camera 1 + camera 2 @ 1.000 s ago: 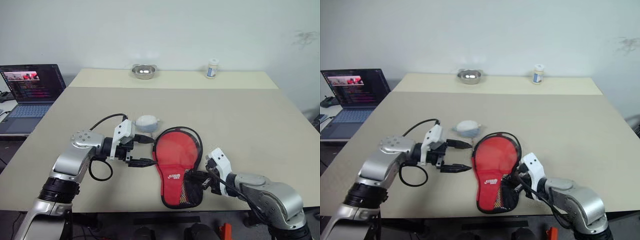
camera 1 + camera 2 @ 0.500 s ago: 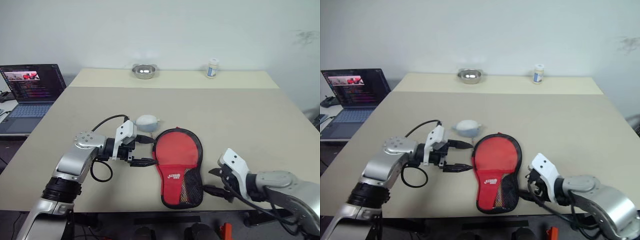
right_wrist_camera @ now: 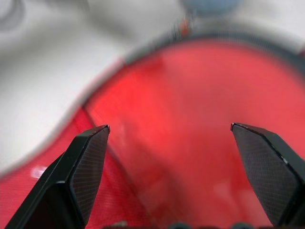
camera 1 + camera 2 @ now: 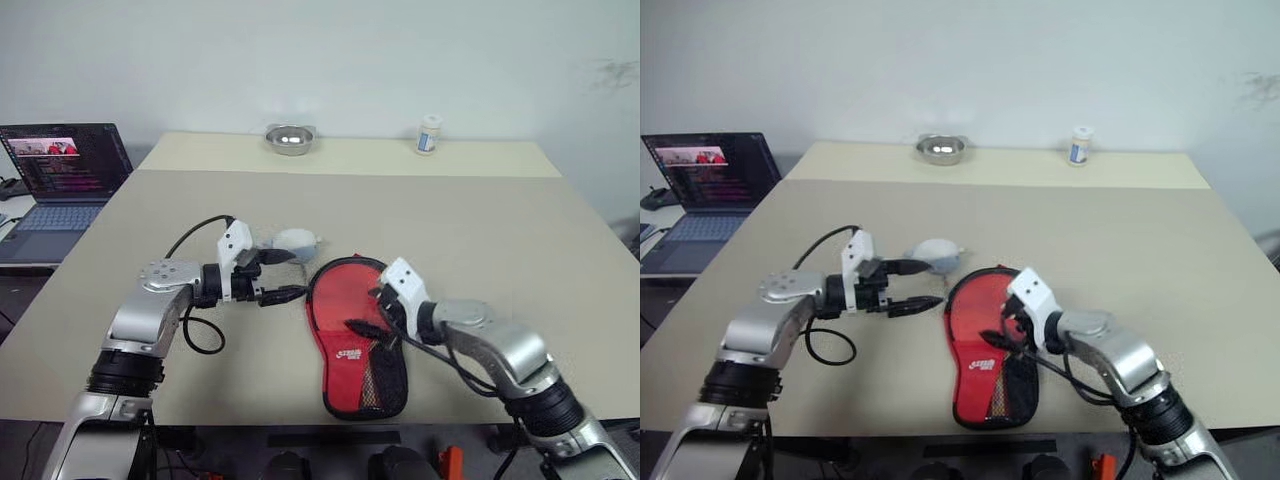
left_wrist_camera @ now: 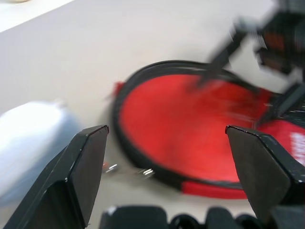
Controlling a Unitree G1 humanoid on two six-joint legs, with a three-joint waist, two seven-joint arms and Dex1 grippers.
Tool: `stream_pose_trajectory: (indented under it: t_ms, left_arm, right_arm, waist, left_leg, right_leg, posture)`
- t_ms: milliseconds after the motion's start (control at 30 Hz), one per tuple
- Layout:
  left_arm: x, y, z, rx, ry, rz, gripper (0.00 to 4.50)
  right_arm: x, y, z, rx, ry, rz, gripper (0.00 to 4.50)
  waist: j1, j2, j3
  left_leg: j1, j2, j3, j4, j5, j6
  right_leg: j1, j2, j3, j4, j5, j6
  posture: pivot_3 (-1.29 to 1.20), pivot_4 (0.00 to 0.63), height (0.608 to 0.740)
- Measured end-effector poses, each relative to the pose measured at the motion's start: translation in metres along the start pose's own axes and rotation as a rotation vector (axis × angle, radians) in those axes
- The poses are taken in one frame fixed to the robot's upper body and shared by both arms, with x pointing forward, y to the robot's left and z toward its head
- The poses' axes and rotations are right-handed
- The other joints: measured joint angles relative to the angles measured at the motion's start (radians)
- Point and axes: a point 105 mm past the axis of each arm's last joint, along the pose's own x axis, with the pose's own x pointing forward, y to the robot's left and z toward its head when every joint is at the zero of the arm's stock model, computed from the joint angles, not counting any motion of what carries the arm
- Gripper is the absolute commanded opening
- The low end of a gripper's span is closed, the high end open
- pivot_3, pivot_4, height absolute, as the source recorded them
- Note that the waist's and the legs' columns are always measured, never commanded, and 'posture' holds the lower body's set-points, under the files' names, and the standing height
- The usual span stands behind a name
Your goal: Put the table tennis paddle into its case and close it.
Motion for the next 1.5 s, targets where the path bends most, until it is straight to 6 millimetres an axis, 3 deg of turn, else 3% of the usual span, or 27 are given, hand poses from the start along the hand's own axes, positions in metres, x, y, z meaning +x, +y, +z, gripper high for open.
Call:
stream_pose_trajectory:
  t_ms: [233, 467, 700, 933, 1267, 1367, 1500]
  left_arm:
    - [-0.001, 0.038, 0.009, 0.007, 0.002, 0.193, 4.40]
    - [0.022, 0.065, -0.003, 0.002, 0.040, 0.309, 4.40]
    - [0.046, 0.076, -0.027, -0.102, 0.129, 0.330, 4.40]
    - [0.058, 0.071, -0.036, -0.093, 0.158, 0.289, 4.40]
    - [0.056, 0.072, -0.040, -0.111, 0.172, 0.302, 1.14]
    - [0.057, 0.071, -0.040, -0.123, 0.174, 0.304, 0.53]
    - [0.064, 0.073, -0.037, -0.113, 0.191, 0.324, 0.34]
  right_arm:
    - [0.011, 0.005, 0.000, 0.000, -0.026, -0.013, 4.50]
    - [0.011, 0.007, -0.002, -0.002, -0.028, -0.012, 4.50]
    - [0.012, 0.010, -0.001, -0.015, -0.028, -0.017, 4.50]
    - [0.010, 0.000, -0.001, -0.063, -0.012, -0.110, 4.50]
    - [0.013, 0.001, 0.000, -0.068, -0.016, -0.124, 4.50]
    - [0.015, 0.005, -0.001, -0.068, -0.011, -0.099, 4.50]
    - [0.015, 0.006, -0.004, -0.064, -0.001, -0.088, 4.50]
  waist:
    - [-0.002, 0.000, 0.000]
    - [-0.002, 0.000, 0.000]
    - [-0.004, 0.000, 0.000]
    - [-0.003, -0.001, 0.000]
    - [-0.001, -0.001, 0.000]
    - [-0.001, -0.001, -0.001]
    - [0.003, -0.001, -0.001]
  left_leg:
    - [0.002, 0.001, -0.003, 0.004, 0.000, 0.000]
    - [0.004, 0.001, -0.003, 0.004, 0.000, 0.000]
    - [0.004, 0.000, -0.003, 0.004, 0.000, 0.000]
    - [0.004, 0.000, -0.003, 0.004, 0.000, 0.000]
    - [0.004, 0.000, -0.003, 0.004, 0.000, 0.000]
    - [0.004, 0.000, -0.003, 0.004, 0.000, 0.000]
    - [0.005, -0.001, -0.004, 0.004, 0.000, 0.000]
  right_leg:
    - [0.003, 0.001, -0.003, 0.002, -0.002, 0.004]
    - [0.006, 0.001, -0.003, 0.002, -0.002, 0.004]
    - [0.005, 0.001, -0.003, 0.002, -0.002, 0.004]
    - [0.005, 0.001, -0.003, 0.002, -0.002, 0.003]
    - [0.006, 0.001, -0.003, 0.002, -0.001, 0.003]
    - [0.006, 0.001, -0.003, 0.002, -0.002, 0.003]
    - [0.007, 0.001, -0.004, 0.002, -0.002, 0.004]
  posture:
    - [0.00, 0.150, 0.740]
    - [0.00, 0.150, 0.740]
    - [0.00, 0.150, 0.740]
    - [0.00, 0.150, 0.740]
    - [0.00, 0.150, 0.740]
    - [0.00, 0.150, 0.740]
    - [0.00, 0.150, 0.740]
